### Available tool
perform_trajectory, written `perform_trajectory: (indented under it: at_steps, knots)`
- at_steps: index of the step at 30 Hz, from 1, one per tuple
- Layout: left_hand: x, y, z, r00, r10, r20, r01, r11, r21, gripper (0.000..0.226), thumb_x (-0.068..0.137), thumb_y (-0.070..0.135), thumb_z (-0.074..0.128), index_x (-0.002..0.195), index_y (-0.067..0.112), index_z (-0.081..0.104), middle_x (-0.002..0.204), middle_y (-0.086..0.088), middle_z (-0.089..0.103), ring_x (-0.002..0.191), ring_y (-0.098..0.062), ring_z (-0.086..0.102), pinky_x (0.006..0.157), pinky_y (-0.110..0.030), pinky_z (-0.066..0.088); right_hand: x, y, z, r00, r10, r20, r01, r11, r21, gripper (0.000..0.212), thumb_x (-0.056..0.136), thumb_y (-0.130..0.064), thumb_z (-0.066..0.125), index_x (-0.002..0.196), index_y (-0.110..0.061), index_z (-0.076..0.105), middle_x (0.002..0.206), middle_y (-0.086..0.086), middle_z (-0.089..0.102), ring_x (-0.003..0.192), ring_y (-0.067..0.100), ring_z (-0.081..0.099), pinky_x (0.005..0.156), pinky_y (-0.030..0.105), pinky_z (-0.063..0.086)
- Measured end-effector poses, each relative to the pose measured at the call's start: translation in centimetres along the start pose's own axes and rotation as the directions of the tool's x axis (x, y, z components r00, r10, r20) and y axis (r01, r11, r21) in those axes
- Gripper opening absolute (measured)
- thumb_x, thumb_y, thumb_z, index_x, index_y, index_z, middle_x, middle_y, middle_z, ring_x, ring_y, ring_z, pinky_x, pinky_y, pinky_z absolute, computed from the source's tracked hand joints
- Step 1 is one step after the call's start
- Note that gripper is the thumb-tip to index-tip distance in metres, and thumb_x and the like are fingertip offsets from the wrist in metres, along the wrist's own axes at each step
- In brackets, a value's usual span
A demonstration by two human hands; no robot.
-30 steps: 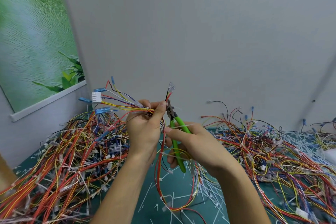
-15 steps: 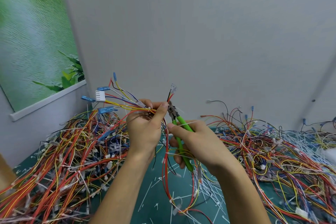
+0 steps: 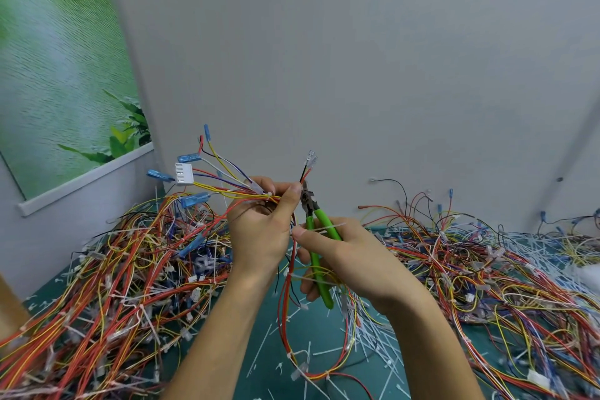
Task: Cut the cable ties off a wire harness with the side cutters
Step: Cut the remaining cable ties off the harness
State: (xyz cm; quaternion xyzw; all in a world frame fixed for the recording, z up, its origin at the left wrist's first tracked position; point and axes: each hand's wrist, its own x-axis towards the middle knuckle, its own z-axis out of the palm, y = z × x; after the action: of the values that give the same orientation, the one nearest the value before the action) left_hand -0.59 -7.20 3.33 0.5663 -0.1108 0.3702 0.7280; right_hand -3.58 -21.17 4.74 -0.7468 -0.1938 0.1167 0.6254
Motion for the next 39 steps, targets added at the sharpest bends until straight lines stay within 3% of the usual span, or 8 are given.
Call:
perform_trajectory:
  at_steps: [5,11,15,19,25,29,35,39]
  knots:
    - [0.1,-0.2,0.0,1.000,-0.022,-0.010,0.022,1.000,-0.005,0.028,0.083,0.012,0.075,0.072,0.036,0.064,0.077,0.005,0.076,0.076,-0.010,0.072,0.072,-0.017,0.054,0.1,0.0,0.2,0.996,-0.032,-0.080,0.027,0.998,-0.065,0.031,0.102,-0.033,0.060,0.086,-0.007,0.057,0.073,0.008,0.058,0.053,0.030,0.064,0.053,0.041,0.055]
    - [0.3,0.1,-0.2,0.999,-0.053,-0.001,0.053,0.998,-0.020,0.036,0.087,0.001,0.074,0.072,0.032,0.062,0.078,0.002,0.076,0.078,-0.012,0.073,0.074,-0.018,0.054,0.4,0.3,0.6,0.989,-0.042,-0.143,0.029,0.995,-0.093,0.036,0.101,-0.036,0.061,0.088,-0.003,0.056,0.064,-0.001,0.058,0.046,0.025,0.063,0.046,0.033,0.051]
    - [-0.3,0.3,0.3,0.999,-0.050,0.004,0.050,0.999,-0.005,0.029,0.086,0.006,0.075,0.076,0.027,0.059,0.076,0.004,0.074,0.071,-0.009,0.069,0.068,-0.018,0.053,0.5,0.3,0.9,0.989,-0.040,-0.143,0.029,0.997,-0.076,0.031,0.102,-0.035,0.060,0.080,-0.013,0.056,0.064,0.003,0.056,0.046,0.027,0.062,0.046,0.036,0.052]
    - [-0.3,0.7,0.5,0.999,-0.038,-0.012,0.038,0.999,0.005,0.026,0.083,0.016,0.075,0.072,0.035,0.061,0.074,0.006,0.073,0.069,-0.009,0.066,0.067,-0.019,0.053,0.6,0.4,1.0,0.989,-0.043,-0.139,0.033,0.997,-0.073,0.036,0.100,-0.037,0.061,0.080,-0.007,0.054,0.065,0.003,0.056,0.047,0.028,0.064,0.047,0.037,0.054]
    - [0.4,0.6,-0.2,0.991,-0.128,-0.040,0.122,0.986,-0.117,0.038,0.088,-0.004,0.071,0.070,0.028,0.060,0.074,0.006,0.071,0.075,-0.012,0.066,0.078,-0.021,0.053,0.5,0.2,0.9,0.986,-0.032,-0.164,0.031,0.999,-0.007,0.039,0.102,-0.037,0.062,0.094,0.001,0.057,0.069,0.002,0.055,0.049,0.026,0.063,0.050,0.039,0.055]
    - [1.0,0.7,-0.7,0.986,-0.157,-0.063,0.148,0.981,-0.122,0.033,0.090,-0.003,0.069,0.076,0.021,0.052,0.073,0.004,0.070,0.073,-0.013,0.065,0.075,-0.023,0.053,0.6,0.1,0.3,0.977,-0.019,-0.211,0.029,0.998,0.047,0.031,0.106,-0.033,0.056,0.103,-0.003,0.064,0.075,0.003,0.061,0.052,0.024,0.063,0.052,0.037,0.055]
    - [1.2,0.7,-1.3,0.991,-0.130,0.019,0.131,0.991,-0.020,0.021,0.091,0.004,0.072,0.082,0.015,0.056,0.077,-0.003,0.073,0.069,-0.019,0.072,0.061,-0.023,0.055,0.6,0.3,-0.5,0.968,-0.055,-0.244,0.039,0.997,-0.069,0.030,0.107,-0.031,0.054,0.096,-0.004,0.061,0.078,0.007,0.064,0.055,0.020,0.067,0.055,0.032,0.058]
    - [1.3,0.7,-1.8,0.968,-0.193,0.163,0.185,0.981,0.060,0.016,0.090,0.015,0.075,0.084,0.024,0.063,0.077,-0.007,0.074,0.067,-0.023,0.073,0.058,-0.028,0.054,0.7,0.3,-0.9,0.953,-0.112,-0.283,0.078,0.989,-0.127,0.026,0.107,-0.028,0.054,0.091,-0.010,0.063,0.075,-0.001,0.067,0.065,0.010,0.068,0.056,0.023,0.055]
